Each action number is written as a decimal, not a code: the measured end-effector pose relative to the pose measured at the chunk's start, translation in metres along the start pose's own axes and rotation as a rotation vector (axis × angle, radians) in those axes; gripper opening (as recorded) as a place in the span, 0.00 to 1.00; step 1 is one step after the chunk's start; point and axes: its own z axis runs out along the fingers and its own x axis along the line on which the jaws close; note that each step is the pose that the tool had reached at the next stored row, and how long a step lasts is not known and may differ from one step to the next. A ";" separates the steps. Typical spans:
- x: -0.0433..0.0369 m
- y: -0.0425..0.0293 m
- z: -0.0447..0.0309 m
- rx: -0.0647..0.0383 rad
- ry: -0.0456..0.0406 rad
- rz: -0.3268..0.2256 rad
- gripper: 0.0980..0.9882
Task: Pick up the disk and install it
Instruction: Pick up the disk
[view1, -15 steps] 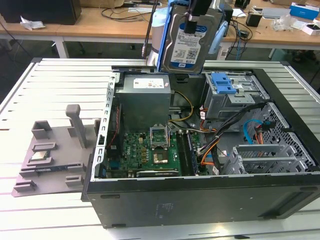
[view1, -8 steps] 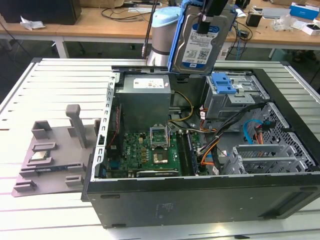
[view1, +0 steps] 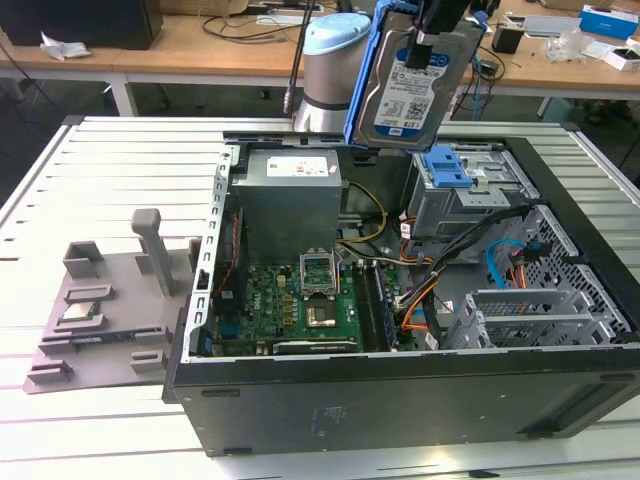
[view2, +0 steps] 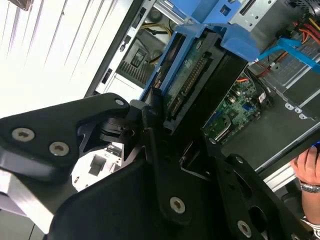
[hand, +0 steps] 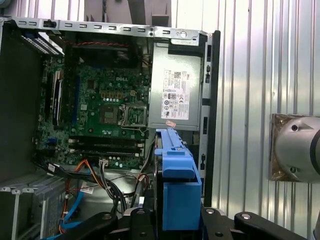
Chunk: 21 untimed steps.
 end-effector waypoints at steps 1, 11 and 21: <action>0.0031 0.0002 0.0000 0.000 0.0000 0.000 0.30; 0.0251 0.0014 -0.0001 0.000 -0.0001 0.000 0.30; 0.0471 0.0026 -0.0002 0.000 -0.0002 0.000 0.30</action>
